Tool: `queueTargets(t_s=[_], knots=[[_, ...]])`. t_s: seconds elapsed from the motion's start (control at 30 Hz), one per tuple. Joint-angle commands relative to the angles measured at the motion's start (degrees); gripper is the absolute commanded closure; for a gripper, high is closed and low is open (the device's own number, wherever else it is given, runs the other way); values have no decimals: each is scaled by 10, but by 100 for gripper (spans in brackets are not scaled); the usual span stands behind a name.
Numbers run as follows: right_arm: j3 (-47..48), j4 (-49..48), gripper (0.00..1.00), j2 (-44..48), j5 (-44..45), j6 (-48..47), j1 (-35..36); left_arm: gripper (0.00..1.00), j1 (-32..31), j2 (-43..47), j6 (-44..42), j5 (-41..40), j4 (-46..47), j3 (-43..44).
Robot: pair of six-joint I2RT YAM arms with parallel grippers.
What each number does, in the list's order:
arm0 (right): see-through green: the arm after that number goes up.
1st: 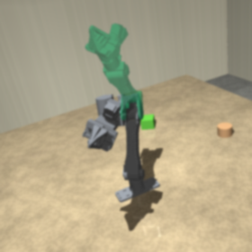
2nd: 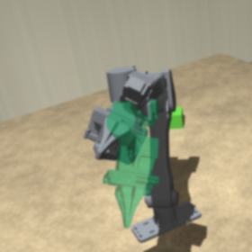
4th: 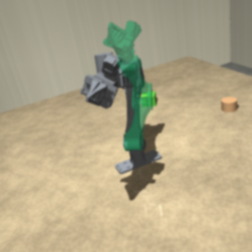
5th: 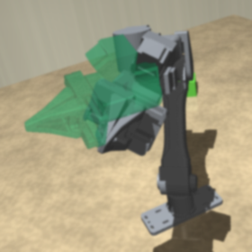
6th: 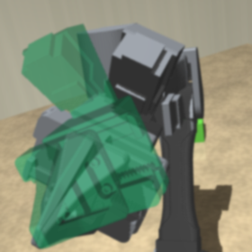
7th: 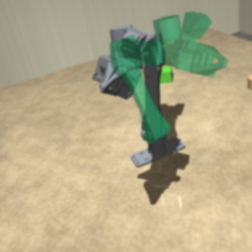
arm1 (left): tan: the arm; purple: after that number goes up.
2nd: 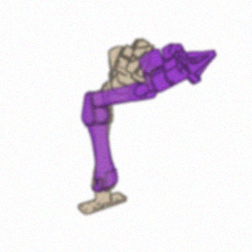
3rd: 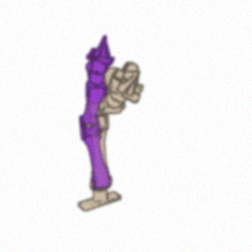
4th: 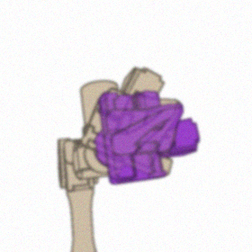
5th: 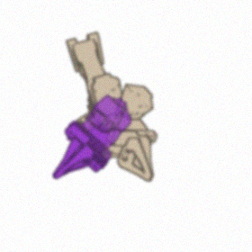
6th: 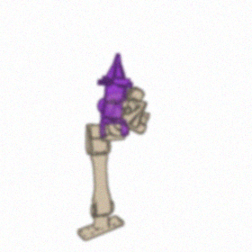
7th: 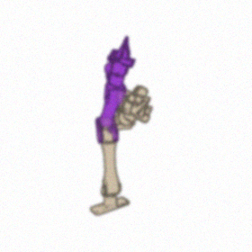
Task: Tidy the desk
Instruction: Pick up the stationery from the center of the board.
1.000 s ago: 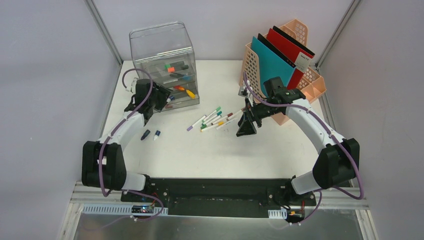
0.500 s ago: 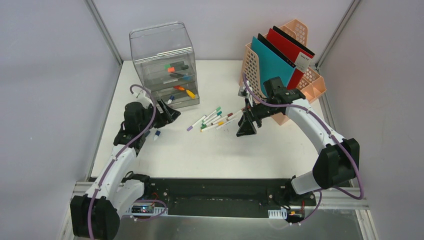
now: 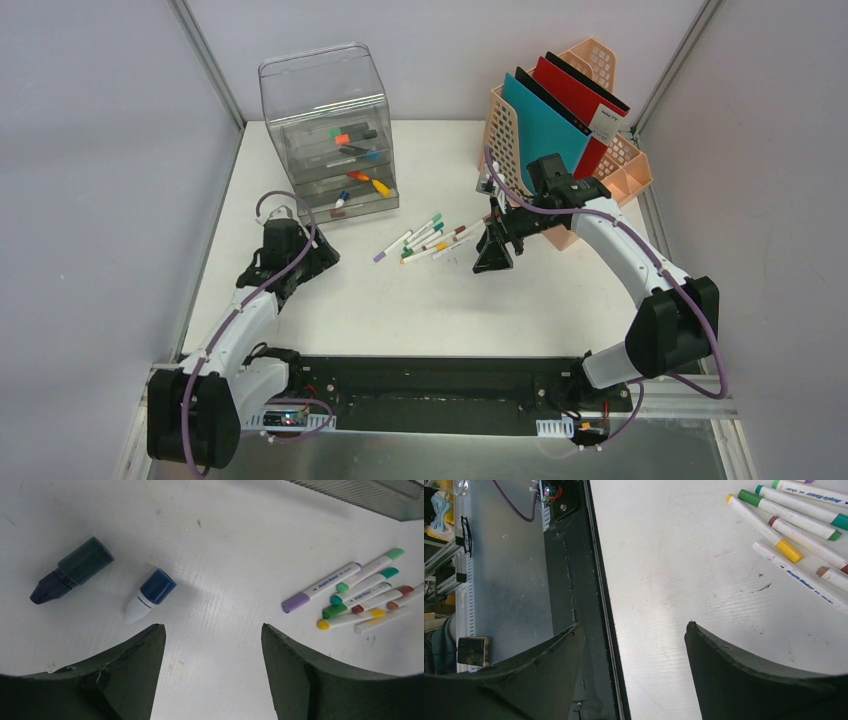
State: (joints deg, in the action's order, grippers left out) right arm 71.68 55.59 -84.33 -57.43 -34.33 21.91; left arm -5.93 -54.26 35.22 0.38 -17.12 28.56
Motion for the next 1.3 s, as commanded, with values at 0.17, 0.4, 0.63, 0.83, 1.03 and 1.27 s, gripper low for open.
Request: queueTargets(t_s=[0.17,0.4,0.63,0.83,1.03,1.27], knots=[[18,1,23,19,-3,-18,4,28,1,-30,-8,-75,8,9],[18,1,23,18,-5,-18,5,28,1,-27,-22,-108,8,9],[18,2,23,20,-5,-18,6,28,1,-68,-53,-116,37,18],[18,2,23,21,-5,-18,5,27,1,-128,-71,-94,27,53],[17,1,23,21,-4,-19,6,33,2,-167,-66,-100,8,79],[18,2,23,22,-6,-19,6,41,2,-166,-47,-125,-22,81]])
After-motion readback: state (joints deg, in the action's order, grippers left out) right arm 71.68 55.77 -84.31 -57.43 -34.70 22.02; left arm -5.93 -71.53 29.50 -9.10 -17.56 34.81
